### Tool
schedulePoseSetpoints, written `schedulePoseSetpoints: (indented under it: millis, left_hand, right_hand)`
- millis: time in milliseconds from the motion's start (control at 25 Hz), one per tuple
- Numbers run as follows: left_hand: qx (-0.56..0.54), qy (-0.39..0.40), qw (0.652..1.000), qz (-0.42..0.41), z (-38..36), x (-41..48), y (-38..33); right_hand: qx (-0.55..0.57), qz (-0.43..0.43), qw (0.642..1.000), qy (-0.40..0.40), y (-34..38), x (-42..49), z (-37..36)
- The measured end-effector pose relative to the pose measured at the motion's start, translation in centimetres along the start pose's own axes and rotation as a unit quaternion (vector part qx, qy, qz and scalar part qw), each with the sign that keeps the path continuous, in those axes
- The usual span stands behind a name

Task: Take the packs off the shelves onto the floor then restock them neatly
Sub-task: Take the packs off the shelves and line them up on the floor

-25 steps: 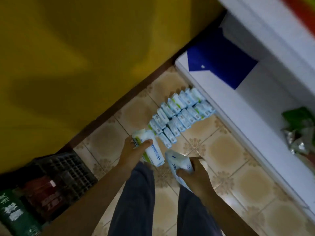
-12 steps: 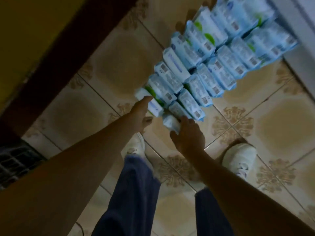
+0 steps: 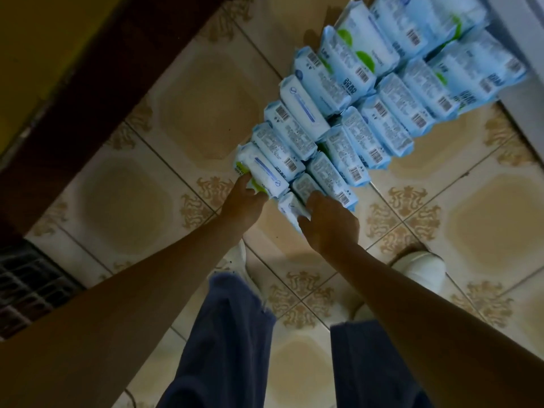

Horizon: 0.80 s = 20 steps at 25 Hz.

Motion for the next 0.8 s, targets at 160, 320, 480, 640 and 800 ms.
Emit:
schedulePoseSetpoints:
  millis: [160,320,480,640,800]
  left_hand:
    - [0.038,-0.007,0.999,-0.001,0.5,-1.1,-0.2]
    - [0.067,0.011,0.998,-0.003,0.5,-2.9,-0.5]
    - [0.115,0.010,0.993,0.014,0.0,-5.2,-0.5]
    - [0.083,0.024,0.991,0.106,-1.4,-4.8,1.2]
    - [-0.076,0.009,0.993,0.085,-4.2,-2.9,3.1]
  right_hand:
    - [0.017,0.017,0.999,0.046,-1.3,-1.4,1.6]
    - [0.030,0.010,0.995,0.095,-3.2,-3.3,3.2]
    - [0.001,0.025,0.993,0.115,-4.2,-5.4,5.3]
    - [0.050,0.000,0.984,0.170,-3.9,-6.5,2.7]
    - [0.247,-0.142,0.940,0.188,-3.7,-4.9,-3.8]
Point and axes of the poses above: each hand's wrist, its own x-axis towards the middle knuckle, its own z-axis out of the back of the hand, y = z × x, the point moved 1 cm from there along x, towards the middle knuckle, and after that the axes turned 5 degrees about z, right-handed, at the moved point
